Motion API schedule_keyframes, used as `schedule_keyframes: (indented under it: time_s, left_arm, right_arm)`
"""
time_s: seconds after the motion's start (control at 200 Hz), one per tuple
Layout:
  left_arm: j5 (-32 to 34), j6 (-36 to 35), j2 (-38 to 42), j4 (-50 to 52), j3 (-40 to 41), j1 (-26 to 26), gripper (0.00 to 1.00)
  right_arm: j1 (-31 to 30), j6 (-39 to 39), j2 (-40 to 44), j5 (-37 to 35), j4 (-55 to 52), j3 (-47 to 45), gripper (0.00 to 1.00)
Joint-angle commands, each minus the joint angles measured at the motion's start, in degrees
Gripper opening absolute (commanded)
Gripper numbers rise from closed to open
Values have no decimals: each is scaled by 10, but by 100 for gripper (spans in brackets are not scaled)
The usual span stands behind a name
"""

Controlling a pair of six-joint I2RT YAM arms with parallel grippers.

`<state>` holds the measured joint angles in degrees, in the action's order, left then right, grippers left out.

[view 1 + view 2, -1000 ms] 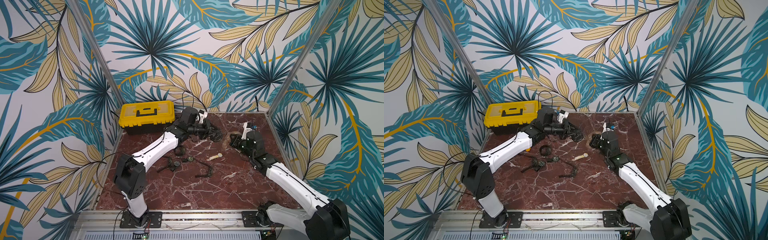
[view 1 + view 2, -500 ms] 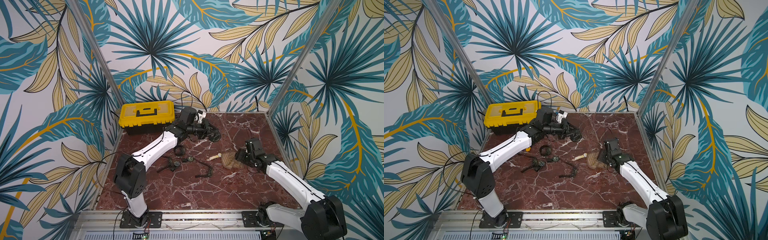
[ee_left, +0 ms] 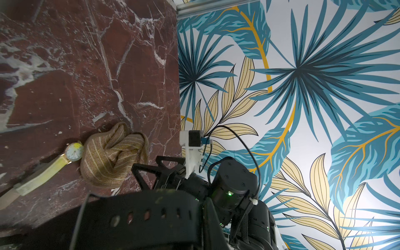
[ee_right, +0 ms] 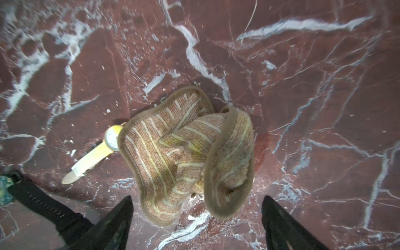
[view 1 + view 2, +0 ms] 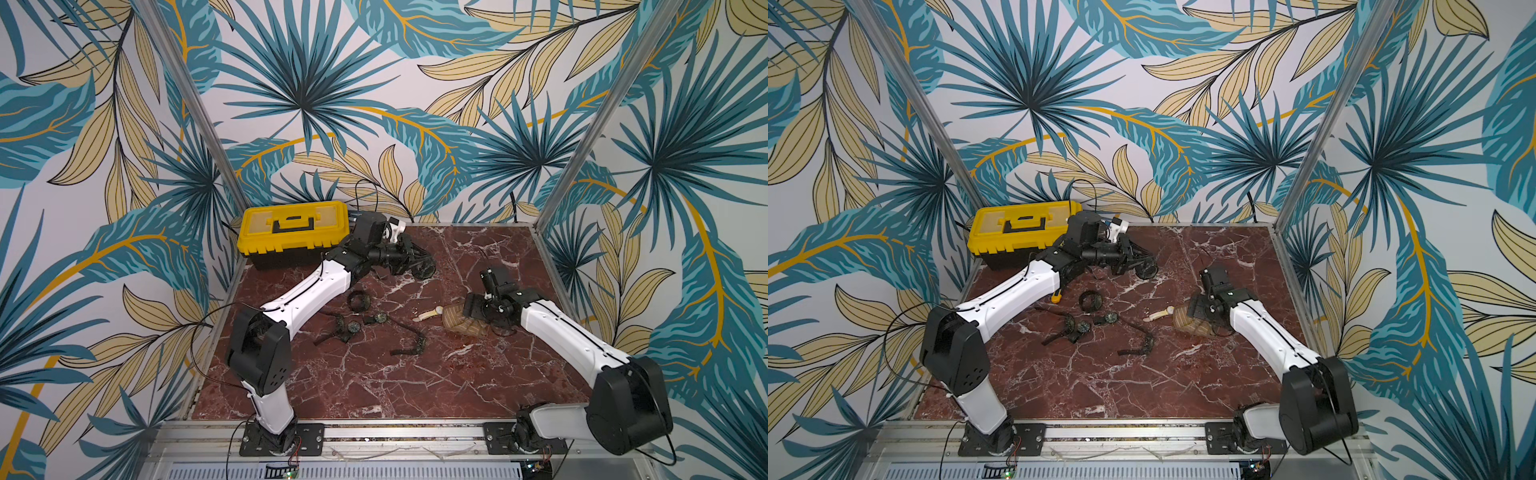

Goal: Wipe the watch dial
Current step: Place the cleaning item at the center of the board, then pick up the cleaning item at the center of the board.

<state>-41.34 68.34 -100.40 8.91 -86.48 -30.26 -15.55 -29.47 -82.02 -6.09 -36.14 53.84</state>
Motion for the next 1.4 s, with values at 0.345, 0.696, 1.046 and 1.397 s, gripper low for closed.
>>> schedule_keyframes:
  time_s: [0.345,0.696,1.046,1.397]
  left_arm:
    - [2,-23,13,13,18,17,0]
    - [-2,-10,11,13,9,16,0]
    - [-1,-6,2,13,-33,-5,0]
    - [37,-33,16,48,-55,-35,0]
  right_arm:
    - [-4,20,-153,6,-2,49,73]
    - [-4,38,-19,48,86,-19,14]
    - [-61,54,243,145,264,-97,8]
    - [-116,57,229,176,380,-74,6]
